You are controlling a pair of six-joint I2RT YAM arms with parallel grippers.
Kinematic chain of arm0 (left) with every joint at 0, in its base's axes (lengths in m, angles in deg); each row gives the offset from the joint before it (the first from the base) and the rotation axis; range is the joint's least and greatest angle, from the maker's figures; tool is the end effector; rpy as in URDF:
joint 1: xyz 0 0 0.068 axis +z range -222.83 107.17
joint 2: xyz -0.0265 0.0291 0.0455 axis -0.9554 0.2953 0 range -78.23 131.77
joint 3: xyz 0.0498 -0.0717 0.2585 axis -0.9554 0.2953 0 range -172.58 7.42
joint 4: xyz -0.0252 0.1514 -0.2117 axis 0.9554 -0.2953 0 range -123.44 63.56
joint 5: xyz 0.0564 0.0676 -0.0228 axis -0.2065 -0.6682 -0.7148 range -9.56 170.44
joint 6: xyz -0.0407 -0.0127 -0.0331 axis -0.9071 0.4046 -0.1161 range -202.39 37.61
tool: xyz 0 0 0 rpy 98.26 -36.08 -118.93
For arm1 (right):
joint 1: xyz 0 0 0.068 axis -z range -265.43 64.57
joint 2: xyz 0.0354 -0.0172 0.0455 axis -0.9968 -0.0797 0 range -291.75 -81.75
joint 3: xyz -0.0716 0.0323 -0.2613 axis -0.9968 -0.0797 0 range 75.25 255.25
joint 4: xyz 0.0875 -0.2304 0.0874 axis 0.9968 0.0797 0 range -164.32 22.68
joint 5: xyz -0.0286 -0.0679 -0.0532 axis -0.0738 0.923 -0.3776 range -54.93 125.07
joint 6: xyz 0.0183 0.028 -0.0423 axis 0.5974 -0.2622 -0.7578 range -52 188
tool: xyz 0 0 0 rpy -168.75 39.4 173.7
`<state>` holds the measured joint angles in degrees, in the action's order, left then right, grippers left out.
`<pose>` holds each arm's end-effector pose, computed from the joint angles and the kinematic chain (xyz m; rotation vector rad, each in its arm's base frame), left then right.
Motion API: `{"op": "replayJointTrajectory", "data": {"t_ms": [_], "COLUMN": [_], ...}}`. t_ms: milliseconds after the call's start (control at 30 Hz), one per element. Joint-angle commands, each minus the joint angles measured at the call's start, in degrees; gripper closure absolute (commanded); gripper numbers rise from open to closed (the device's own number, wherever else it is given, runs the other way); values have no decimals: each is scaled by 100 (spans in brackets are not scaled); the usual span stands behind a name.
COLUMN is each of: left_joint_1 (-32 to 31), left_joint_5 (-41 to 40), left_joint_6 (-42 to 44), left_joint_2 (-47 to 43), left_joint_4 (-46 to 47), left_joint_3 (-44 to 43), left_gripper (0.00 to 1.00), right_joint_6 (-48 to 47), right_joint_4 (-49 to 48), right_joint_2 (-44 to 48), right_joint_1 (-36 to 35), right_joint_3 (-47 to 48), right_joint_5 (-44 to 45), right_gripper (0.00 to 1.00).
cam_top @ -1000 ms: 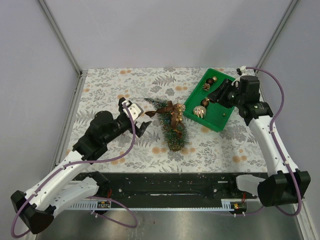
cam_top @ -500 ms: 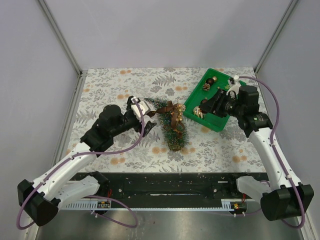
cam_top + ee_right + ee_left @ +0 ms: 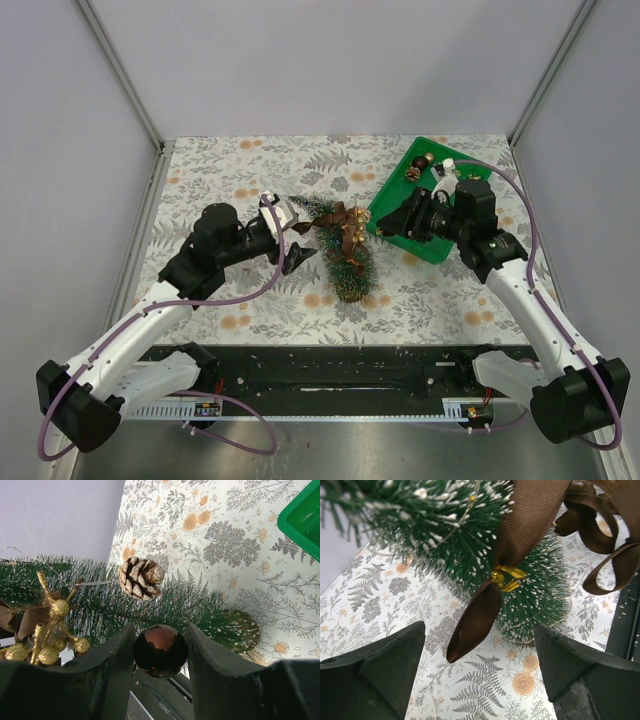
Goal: Decorate the small christmas tree
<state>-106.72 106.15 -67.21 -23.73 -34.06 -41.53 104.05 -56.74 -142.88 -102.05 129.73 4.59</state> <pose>0.1738 -0.1353 0.3403 1.0400 1.4967 -0.6351 0.2231 0.0855 0.3331 -0.0103 2.1092 1.1031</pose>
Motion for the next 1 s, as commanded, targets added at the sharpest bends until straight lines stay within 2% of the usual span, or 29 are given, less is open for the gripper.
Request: {"op": "replayJointTrajectory", "data": {"t_ms": [0,367,700,867,967], "left_joint_1": [23,23,14,5,-4], "left_joint_5": [425,610,830,848,812], "left_joint_6": [-6,-32,-94,-68,-41], "left_joint_2": [-54,-27,52,78,104], "left_joint_4": [401,665,946,1025,1069], "left_joint_3": [-54,26,61,87,96], "left_gripper": [8,19,27,38,41], "right_joint_6": [209,464,412,314,402], "right_joint_4": [-493,-782,-836,-879,-1063], "right_joint_2": [118,241,180,-13,-110], "right_joint_1": [-165,-315,-359,-368,-456], "right_joint_3": [-174,-658,-597,-464,-534], "right_joint_5": [217,604,921,1035,1000], "right_gripper": [77,81,82,83,84]}}
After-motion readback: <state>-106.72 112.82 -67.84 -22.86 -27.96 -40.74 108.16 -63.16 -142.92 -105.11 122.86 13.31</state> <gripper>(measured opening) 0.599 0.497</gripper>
